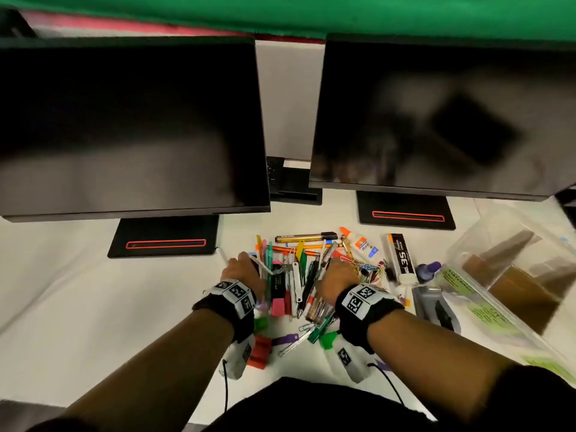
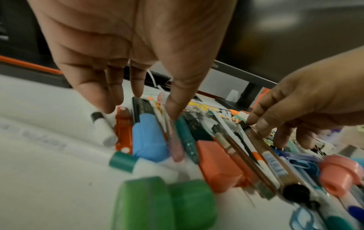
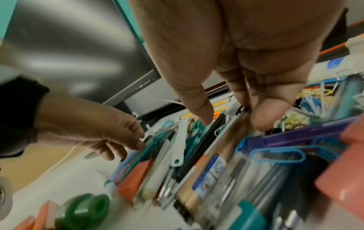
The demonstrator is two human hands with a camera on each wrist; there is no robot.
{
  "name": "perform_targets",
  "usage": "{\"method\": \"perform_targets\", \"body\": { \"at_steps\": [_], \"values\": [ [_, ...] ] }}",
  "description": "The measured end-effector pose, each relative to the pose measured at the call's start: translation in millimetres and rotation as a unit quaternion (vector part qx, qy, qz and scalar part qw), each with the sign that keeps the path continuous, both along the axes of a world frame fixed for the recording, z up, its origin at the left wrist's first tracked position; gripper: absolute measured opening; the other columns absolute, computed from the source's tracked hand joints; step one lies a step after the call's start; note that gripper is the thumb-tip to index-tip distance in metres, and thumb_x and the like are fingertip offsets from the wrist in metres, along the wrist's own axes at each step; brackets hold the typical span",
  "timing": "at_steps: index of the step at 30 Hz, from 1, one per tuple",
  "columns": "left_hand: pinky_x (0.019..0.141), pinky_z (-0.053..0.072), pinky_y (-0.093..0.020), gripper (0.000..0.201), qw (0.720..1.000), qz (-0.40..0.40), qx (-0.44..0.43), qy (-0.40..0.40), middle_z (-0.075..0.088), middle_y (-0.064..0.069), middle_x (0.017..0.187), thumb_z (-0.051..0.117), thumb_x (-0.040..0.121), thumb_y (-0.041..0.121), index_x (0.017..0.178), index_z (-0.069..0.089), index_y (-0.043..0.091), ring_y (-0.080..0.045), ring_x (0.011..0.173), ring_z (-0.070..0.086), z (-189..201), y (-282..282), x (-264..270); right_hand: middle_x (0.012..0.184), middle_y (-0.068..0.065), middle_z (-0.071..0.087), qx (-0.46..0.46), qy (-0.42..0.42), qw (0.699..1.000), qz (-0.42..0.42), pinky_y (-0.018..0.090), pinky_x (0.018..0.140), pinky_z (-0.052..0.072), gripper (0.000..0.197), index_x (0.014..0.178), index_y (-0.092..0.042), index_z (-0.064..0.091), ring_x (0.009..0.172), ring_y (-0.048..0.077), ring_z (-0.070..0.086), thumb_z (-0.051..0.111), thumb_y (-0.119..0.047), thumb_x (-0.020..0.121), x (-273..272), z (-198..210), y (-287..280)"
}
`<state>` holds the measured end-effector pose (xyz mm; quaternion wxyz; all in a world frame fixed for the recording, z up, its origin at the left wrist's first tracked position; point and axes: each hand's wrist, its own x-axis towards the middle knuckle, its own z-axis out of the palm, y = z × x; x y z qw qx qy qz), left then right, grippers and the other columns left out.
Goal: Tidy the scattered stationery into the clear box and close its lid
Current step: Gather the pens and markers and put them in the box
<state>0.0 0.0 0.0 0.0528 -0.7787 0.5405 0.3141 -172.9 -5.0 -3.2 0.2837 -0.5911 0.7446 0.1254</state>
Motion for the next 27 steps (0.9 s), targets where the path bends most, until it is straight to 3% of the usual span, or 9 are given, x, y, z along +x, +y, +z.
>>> {"method": "perform_targets", "body": {
  "at_steps": [3,7,12,15,21,24,27],
  "values": [
    [0.087,0.050,-0.037,0.058,0.999,0.029,0.007,0.042,0.052,-0.015,0.120,0.069,0.078,0.026,0.122,0.036,0.010,-0.032,0.110,0.057,-5,-4,1,0.139,0.017,0.037,0.020,0.027,0.999,-0.039,0.037,0.099,0.049,0.080,0.139,-0.006,0.026,0.123,0.031,0.049,0.067,-0.043,0.081,7,-4,-3],
    [0.089,0.050,-0.038,0.064,0.997,0.047,0.002,0.065,0.052,-0.014,0.121,0.073,0.075,0.027,0.124,0.034,0.011,-0.031,0.110,0.056,-10,-7,-4,0.143,0.015,0.026,0.003,0.064,0.997,-0.053,0.036,0.099,0.047,0.090,0.141,-0.013,0.020,0.124,0.028,0.045,0.068,-0.051,0.075,15,-7,5],
    [0.083,0.050,-0.036,0.062,0.994,0.072,-0.010,0.082,0.056,-0.014,0.117,0.073,0.076,0.024,0.121,0.033,0.010,-0.031,0.106,0.059,-11,-9,-12,0.137,0.017,0.028,-0.019,0.017,0.996,-0.088,0.041,0.098,0.047,0.092,0.143,-0.016,0.014,0.122,0.035,0.045,0.074,-0.034,0.075,12,-17,5],
    [0.074,0.046,-0.031,0.060,0.995,0.069,-0.004,0.074,0.058,-0.013,0.114,0.072,0.077,0.026,0.119,0.034,0.008,-0.029,0.102,0.061,-10,-11,-17,0.133,0.018,0.032,-0.023,0.021,0.996,-0.084,0.042,0.096,0.048,0.094,0.147,-0.020,0.003,0.119,0.035,0.047,0.069,-0.024,0.081,11,-22,4],
    [0.070,0.047,-0.029,0.050,0.992,0.087,0.022,0.085,0.062,-0.012,0.109,0.068,0.081,0.022,0.117,0.037,0.007,-0.026,0.090,0.061,-13,-14,-19,0.125,0.019,0.044,-0.030,0.017,0.997,-0.063,0.040,0.091,0.053,0.095,0.148,-0.021,-0.014,0.108,0.029,0.058,0.060,-0.017,0.088,10,-25,1],
    [0.074,0.049,-0.033,0.044,0.996,0.062,0.031,0.060,0.062,-0.013,0.110,0.061,0.086,0.018,0.119,0.035,0.006,-0.028,0.096,0.062,-16,-13,-21,0.121,0.016,0.051,-0.034,0.013,0.998,-0.044,0.041,0.090,0.052,0.092,0.147,-0.017,-0.018,0.106,0.027,0.059,0.054,-0.016,0.090,7,-20,4],
    [0.072,0.045,-0.032,0.036,0.997,0.047,0.028,0.046,0.060,-0.014,0.112,0.053,0.091,0.019,0.119,0.036,0.006,-0.029,0.100,0.061,-17,-15,-22,0.107,0.011,0.062,-0.040,-0.010,0.999,-0.034,0.038,0.083,0.055,0.099,0.147,-0.012,-0.019,0.095,0.024,0.063,0.058,-0.013,0.084,0,-15,4]
  ]
}}
